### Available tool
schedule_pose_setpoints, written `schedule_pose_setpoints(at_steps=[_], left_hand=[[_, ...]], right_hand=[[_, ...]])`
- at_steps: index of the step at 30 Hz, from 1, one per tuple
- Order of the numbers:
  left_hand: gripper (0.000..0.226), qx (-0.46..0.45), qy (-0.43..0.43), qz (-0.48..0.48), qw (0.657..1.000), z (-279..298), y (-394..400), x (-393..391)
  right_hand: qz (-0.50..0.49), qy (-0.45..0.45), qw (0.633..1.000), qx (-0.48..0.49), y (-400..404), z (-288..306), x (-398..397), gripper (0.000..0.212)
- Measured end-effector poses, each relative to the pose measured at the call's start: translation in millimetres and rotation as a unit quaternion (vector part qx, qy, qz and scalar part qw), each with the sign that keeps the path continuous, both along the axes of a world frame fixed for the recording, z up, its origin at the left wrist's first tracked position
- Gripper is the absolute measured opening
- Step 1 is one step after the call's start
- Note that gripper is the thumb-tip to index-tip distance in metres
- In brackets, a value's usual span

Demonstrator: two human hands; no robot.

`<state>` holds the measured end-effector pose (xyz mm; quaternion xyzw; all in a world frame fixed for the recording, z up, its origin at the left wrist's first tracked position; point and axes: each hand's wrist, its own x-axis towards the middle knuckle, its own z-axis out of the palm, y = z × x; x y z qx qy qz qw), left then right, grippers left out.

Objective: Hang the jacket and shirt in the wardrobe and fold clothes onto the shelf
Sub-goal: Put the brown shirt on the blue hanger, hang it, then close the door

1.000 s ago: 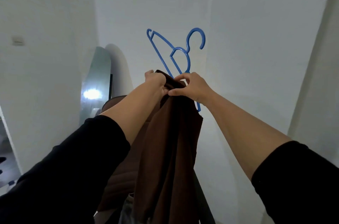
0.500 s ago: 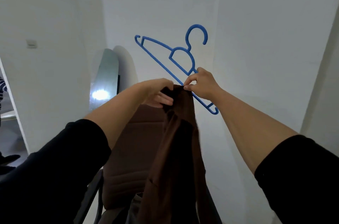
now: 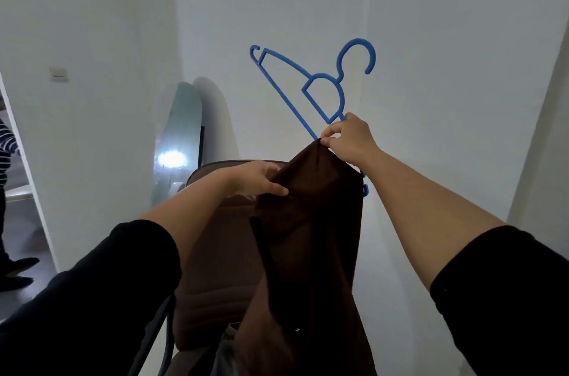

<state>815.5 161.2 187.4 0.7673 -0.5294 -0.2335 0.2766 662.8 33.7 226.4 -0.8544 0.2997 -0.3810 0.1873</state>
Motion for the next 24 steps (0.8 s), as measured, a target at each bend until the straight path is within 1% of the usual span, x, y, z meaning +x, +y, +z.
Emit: schedule_pose_setpoints(at_steps=[1,2,4,6,8,9,10,11,12,13,16,18,20,21,22,24], left_hand=[[0.026,-0.028,-0.005,-0.004,1.0,-4.3,-0.6,-0.3],[0.02,-0.072,0.003,0.001,0.997,-6.1,-1.6,-0.2],[0.019,-0.166,0.023,0.037,0.985,-2.8,-4.4,-0.6],[0.018,-0.235,0.023,0.056,0.97,6.7,-7.9,-1.7],[0.018,-0.246,0.015,0.043,0.968,17.9,-10.0,-7.7],[0.018,-0.242,0.009,0.03,0.97,22.1,-11.6,-11.5],[0.018,-0.24,0.004,0.016,0.971,25.0,-13.7,-15.7],[0.016,-0.245,0.003,0.011,0.97,26.7,-16.1,-19.9],[0.015,-0.254,0.01,0.013,0.967,27.4,-18.3,-24.4],[0.015,-0.267,0.023,0.022,0.963,27.2,-19.5,-28.5],[0.024,-0.296,0.057,0.034,0.953,19.5,-19.2,-30.9],[0.038,-0.266,0.076,0.012,0.961,9.2,-13.6,-25.4],[0.051,-0.194,0.103,-0.008,0.975,-5.9,-6.3,-13.6],[0.05,-0.154,0.108,-0.012,0.982,-14.3,-2.1,-7.9],[0.044,-0.116,0.098,-0.004,0.988,-23.5,2.1,-2.9],[0.027,-0.051,0.036,0.036,0.997,-41.4,7.2,8.8]], right_hand=[[-0.002,0.002,1.0,0.004,-1.8,-0.4,-1.3,0.018],[0.004,0.006,1.0,0.013,-3.5,-0.8,-2.7,0.017],[0.049,0.015,0.997,0.05,-7.7,-2.9,-7.4,0.02],[0.106,0.034,0.99,0.089,-7.8,-6.8,-13.5,0.038],[0.128,0.067,0.984,0.101,-5.7,-13.7,-15.7,0.059],[0.135,0.076,0.983,0.101,-4.6,-17.1,-15.0,0.062],[0.15,0.075,0.98,0.103,-2.1,-19.6,-13.6,0.056],[0.163,0.072,0.978,0.106,0.5,-21.5,-10.8,0.045],[0.165,0.065,0.978,0.107,2.8,-22.8,-7.7,0.033],[0.156,0.056,0.981,0.104,4.1,-23.0,-4.5,0.028],[0.115,0.04,0.989,0.081,4.6,-20.2,0.0,0.029],[0.099,0.021,0.991,0.088,3.6,-16.6,-2.8,0.031],[0.085,0.002,0.991,0.105,1.3,-12.0,-9.3,0.03],[0.079,-0.007,0.99,0.114,-0.7,-9.7,-12.8,0.029],[0.076,-0.019,0.989,0.123,-3.5,-7.6,-16.1,0.028],[0.078,-0.035,0.987,0.133,-6.7,-2.9,-22.7,0.03]])
